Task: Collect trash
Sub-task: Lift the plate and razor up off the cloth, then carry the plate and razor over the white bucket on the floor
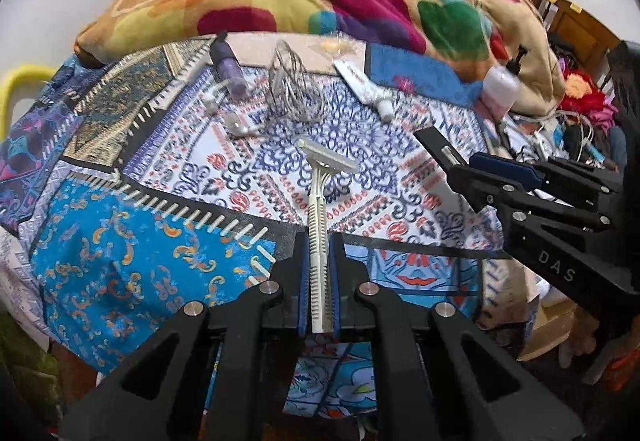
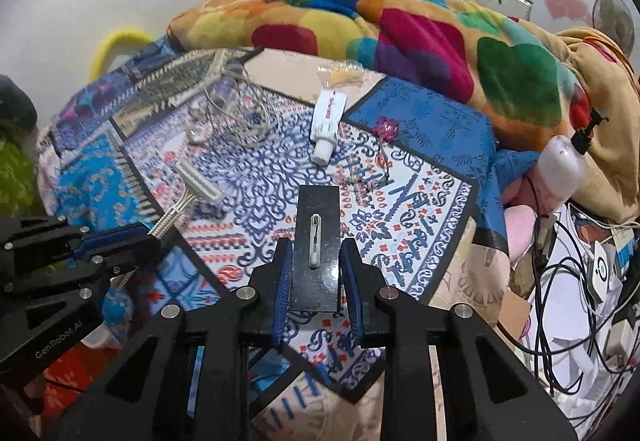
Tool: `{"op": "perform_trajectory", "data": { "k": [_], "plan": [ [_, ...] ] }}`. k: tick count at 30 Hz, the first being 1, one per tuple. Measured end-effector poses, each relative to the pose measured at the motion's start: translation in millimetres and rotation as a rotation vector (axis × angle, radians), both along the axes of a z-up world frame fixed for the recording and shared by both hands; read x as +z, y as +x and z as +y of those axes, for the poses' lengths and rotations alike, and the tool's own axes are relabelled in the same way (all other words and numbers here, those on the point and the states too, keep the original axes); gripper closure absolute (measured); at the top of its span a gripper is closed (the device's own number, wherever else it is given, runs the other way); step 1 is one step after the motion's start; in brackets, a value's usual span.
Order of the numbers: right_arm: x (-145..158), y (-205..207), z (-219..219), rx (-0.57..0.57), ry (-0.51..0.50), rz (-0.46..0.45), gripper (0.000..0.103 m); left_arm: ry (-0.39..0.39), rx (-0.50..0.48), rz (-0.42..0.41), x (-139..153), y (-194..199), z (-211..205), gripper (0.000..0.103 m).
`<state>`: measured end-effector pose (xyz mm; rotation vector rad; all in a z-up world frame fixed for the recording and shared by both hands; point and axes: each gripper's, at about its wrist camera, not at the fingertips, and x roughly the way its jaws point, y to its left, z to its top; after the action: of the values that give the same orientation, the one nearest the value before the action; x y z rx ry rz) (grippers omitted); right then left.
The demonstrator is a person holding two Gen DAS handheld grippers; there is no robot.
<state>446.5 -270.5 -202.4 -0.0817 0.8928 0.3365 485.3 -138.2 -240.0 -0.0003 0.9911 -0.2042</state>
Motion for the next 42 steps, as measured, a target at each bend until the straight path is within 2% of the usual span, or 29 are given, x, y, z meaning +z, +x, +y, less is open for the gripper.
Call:
{"op": "perform_trajectory", "data": {
  "k": [4,12,22,33,42],
  "plan": [
    [16,-6,1,-0.002,0.003,-0.026,0.081,-0.004,0.019,-0.040,22,-9,5,0.095],
    [68,-28,12,0.017,0.034,-0.117,0.081,-0.017,0.071,-0.139,74,-35,27,0.095],
    [126,-69,49,0.073,0.075,-0.226,0.081,-0.014,0.155,-0.256,132,-92,75,0.095],
    [158,-121,110,0.192,0.110,-0.290,0.081,-0.001,0.275,-0.315,165,-164,145,0.095],
    [161,-160,171,0.316,0.131,-0.279,0.081,0.028,0.393,-0.319,166,-224,210,0.095]
  ]
}}
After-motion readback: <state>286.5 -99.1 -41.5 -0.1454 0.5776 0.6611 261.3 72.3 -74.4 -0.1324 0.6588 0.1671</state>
